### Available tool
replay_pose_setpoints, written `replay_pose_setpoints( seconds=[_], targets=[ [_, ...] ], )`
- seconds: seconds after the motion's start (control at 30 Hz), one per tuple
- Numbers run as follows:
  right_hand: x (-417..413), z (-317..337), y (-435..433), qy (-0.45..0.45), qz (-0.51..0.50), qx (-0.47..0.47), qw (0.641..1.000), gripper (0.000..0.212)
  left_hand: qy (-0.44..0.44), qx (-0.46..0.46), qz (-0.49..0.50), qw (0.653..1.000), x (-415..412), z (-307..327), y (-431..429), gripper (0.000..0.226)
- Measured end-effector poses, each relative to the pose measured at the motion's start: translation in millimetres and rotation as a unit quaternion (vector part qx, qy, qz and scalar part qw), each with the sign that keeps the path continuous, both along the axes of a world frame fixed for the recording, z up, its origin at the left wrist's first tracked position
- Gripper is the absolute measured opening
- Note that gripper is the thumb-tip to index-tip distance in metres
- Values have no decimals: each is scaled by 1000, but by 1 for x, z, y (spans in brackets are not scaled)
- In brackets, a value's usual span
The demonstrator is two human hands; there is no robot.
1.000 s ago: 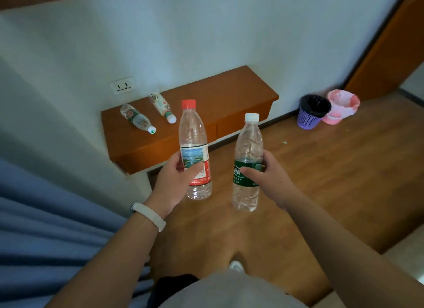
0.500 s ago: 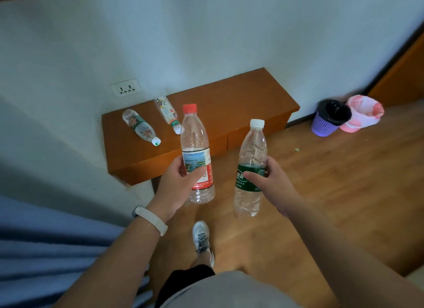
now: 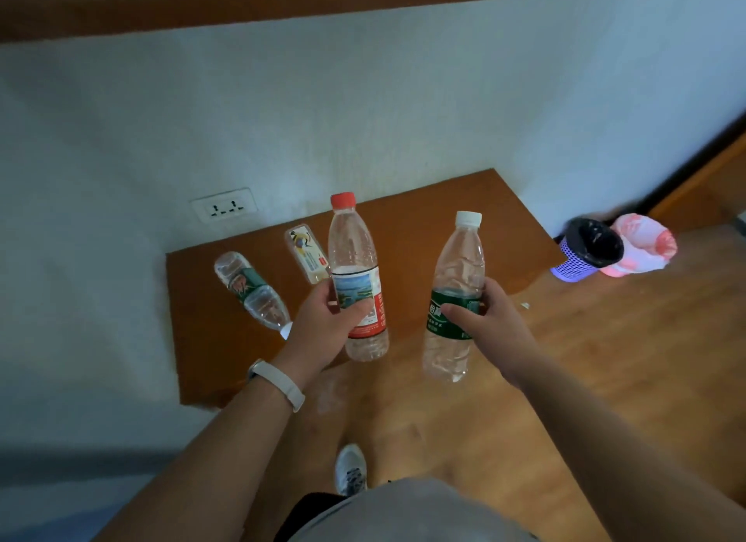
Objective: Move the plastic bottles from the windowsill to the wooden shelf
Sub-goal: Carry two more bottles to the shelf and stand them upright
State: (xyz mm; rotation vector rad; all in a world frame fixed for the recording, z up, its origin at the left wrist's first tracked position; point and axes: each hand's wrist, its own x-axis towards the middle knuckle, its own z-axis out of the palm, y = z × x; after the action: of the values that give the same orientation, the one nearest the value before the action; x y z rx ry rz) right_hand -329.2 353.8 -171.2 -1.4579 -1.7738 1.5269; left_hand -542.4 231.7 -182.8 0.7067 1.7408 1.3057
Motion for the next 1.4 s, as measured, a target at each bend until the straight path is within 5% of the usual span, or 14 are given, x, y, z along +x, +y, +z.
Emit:
replay_pose_setpoints(
  seconds=[0.47, 1.03, 1.4],
  targets=[
    [-51, -11, 94, 22, 22, -29, 999, 54, 30, -57, -16, 998, -46, -9, 77, 47],
    [-92, -51, 283, -42, 198, 42, 978, 74, 125, -140, 104, 977, -33, -38, 212, 67],
    [-138, -76, 294, -73, 239, 75, 965, 82, 173, -167, 194, 951, -36, -71, 223, 68]
  ],
)
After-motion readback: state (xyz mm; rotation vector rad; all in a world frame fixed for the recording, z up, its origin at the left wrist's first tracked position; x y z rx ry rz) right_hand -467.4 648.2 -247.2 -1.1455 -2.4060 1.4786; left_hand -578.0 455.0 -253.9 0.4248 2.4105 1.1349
